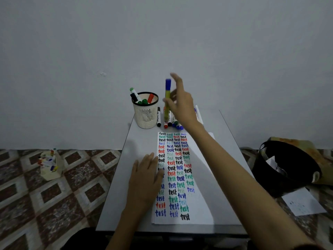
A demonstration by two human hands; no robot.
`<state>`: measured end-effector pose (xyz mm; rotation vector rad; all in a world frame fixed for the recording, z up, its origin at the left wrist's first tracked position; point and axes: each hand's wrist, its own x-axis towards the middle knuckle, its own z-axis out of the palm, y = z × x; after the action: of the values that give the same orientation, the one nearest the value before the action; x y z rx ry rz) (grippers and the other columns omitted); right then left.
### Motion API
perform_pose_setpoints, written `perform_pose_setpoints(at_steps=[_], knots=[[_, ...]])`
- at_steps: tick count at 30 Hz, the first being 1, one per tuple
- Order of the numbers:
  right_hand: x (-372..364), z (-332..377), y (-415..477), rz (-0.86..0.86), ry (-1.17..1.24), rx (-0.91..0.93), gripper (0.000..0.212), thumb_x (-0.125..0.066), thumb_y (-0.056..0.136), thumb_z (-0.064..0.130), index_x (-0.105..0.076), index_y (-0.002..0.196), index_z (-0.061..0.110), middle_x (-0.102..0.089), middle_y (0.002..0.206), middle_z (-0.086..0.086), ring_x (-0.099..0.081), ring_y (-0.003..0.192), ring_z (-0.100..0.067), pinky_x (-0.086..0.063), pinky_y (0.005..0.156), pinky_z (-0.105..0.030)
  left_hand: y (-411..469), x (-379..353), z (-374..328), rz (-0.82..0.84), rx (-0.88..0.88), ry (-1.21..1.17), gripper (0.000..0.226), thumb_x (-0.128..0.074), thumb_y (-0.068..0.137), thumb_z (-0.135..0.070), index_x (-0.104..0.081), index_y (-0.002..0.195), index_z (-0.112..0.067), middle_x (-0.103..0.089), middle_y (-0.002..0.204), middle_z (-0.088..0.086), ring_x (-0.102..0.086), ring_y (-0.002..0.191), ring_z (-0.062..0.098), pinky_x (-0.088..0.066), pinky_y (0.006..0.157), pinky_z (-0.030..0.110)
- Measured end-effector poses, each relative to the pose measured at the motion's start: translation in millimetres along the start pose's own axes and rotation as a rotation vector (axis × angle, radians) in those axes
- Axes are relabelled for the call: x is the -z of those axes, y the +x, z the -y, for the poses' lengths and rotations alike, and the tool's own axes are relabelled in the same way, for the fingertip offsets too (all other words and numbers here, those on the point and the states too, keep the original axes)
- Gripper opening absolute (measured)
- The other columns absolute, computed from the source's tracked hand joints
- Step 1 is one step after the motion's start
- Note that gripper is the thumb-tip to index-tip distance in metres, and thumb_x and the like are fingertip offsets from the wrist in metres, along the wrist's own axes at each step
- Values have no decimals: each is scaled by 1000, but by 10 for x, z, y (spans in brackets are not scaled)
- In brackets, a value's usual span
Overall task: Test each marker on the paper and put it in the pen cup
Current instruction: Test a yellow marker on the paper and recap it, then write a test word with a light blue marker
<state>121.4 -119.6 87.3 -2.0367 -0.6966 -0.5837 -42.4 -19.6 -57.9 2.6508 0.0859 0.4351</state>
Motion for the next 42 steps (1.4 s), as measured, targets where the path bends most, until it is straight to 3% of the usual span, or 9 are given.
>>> perform_pose_setpoints(at_steps=[5,11,15,18,23,28,32,36,42], knots=[[-297,60,560,-203,79,27,59,-63,89,4,-36,140,15,-63,77,-12,-63,69,-23,-56,67,-38,-3,6,0,0,11,-6,76,-6,82,-59,-25,145,-21,-24,153,-5,-13,141,6,8,113,26],[-653,-122,527,-4,-205,58,53,-57,87,4,-41,136,17,-58,78,-5,-58,69,-25,-45,57,-33,9,7,6,-17,1,-16,73,-12,84,-57,-29,144,-20,-28,151,-4,-18,140,6,6,114,27],[-647,-308,391,130,-280,32,35,-53,95,22,-54,129,19,-62,106,-8,-55,101,-24,-40,71,-30,8,7,5,-25,-4,-25,73,-13,84,-57,-31,143,-19,-29,151,-4,-19,140,6,3,115,28],[-503,-466,323,64,-145,15,37,-47,99,21,-51,135,23,-59,120,-8,-49,113,-20,-41,85,-31,13,8,11,-25,-12,-39,72,-14,84,-57,-33,143,-19,-30,150,-4,-20,139,5,2,115,28],[-84,-984,141,-57,-313,-364,41,-48,90,1,-55,128,13,-57,124,-13,-54,111,-25,-50,87,-38,5,9,10,-29,-18,-45,73,-15,84,-58,-34,142,-18,-32,150,-3,-21,139,6,1,115,29],[181,-1401,-205,78,-475,-636,29,-65,87,35,-64,97,7,-65,92,-9,-62,86,-24,-51,71,-34,6,10,6,-37,-12,-50,74,-16,84,-59,-37,141,-17,-34,149,-3,-24,139,8,-2,116,30],[170,-1454,-340,13,-371,-656,32,-56,93,42,-64,93,11,-60,81,-3,-55,74,-19,-38,61,-28,6,25,-5,-20,-3,-30,77,-13,82,-60,-35,142,-18,-32,150,-4,-22,139,7,-2,116,30],[186,-1540,-374,56,-392,-639,31,-43,98,22,-64,121,20,-59,111,-11,-57,95,-27,-45,68,-32,9,27,-17,-15,7,-25,77,-12,81,-61,-33,143,-19,-30,150,-4,-20,139,6,-2,117,31],[273,-1585,-471,38,-399,-595,23,-56,92,20,-69,111,13,-58,105,-13,-57,89,-26,-41,64,-30,9,26,-13,-13,7,-16,78,-11,80,-61,-33,143,-20,-30,150,-5,-20,139,7,1,115,27]])
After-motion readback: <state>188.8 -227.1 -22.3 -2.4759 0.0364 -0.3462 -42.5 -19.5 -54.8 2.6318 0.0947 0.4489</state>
